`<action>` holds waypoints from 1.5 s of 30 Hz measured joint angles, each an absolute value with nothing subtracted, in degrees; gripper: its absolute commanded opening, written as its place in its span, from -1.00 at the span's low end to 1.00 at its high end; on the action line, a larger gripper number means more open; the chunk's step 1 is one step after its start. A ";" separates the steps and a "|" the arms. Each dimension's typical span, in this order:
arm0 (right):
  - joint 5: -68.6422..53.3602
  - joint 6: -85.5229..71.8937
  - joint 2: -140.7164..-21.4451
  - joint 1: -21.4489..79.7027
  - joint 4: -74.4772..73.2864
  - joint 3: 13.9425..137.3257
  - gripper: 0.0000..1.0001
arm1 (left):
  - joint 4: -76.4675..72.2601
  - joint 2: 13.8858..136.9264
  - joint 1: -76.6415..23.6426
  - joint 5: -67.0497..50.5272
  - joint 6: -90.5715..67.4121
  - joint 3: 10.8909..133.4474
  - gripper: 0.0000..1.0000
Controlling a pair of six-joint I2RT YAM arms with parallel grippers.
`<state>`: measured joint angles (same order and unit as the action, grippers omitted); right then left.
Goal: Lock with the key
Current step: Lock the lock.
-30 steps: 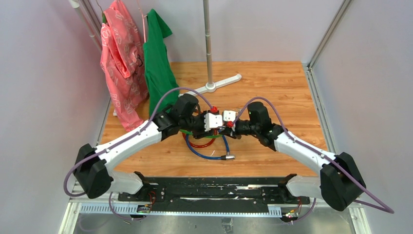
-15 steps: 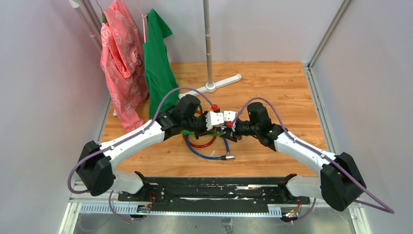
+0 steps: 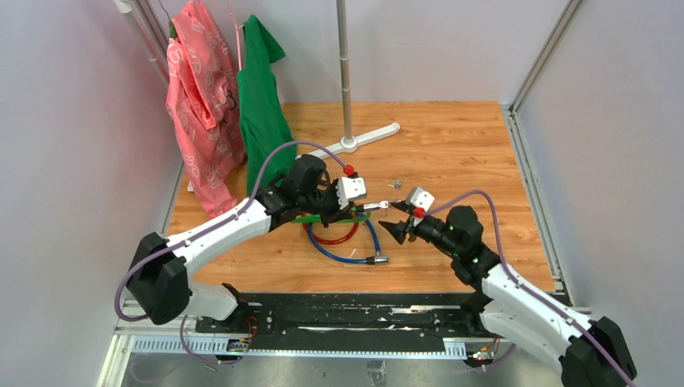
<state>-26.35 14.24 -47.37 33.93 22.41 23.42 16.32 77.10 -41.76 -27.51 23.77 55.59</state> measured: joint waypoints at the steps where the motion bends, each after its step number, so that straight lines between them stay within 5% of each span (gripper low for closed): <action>1: -24.86 12.32 -45.56 33.95 24.82 20.49 0.03 | 16.14 77.10 -41.63 -27.59 23.33 55.57 -1.00; 5: -19.09 7.33 -41.50 36.99 30.55 12.45 -0.23 | 15.46 77.10 -41.32 -27.90 22.04 55.48 -1.00; 12: -11.84 7.49 -45.80 45.78 39.70 10.17 -0.26 | 14.90 77.10 -41.30 -27.92 20.95 55.29 -1.00; 24: -4.80 8.56 -77.89 46.00 75.40 8.84 -0.23 | 14.66 77.10 -41.25 -28.40 20.47 55.05 -1.00; 31: -3.16 9.45 -85.56 46.00 84.12 10.09 -0.23 | 14.66 77.10 -41.25 -28.93 20.32 55.05 -1.00; 37: -3.79 10.76 -89.21 46.02 86.06 12.73 -0.90 | 14.44 77.10 -41.04 -29.50 19.90 55.05 -1.00; 45: -5.13 9.80 -86.52 46.02 82.83 12.99 -1.00 | 14.22 77.14 -40.97 -27.29 19.68 54.83 -1.00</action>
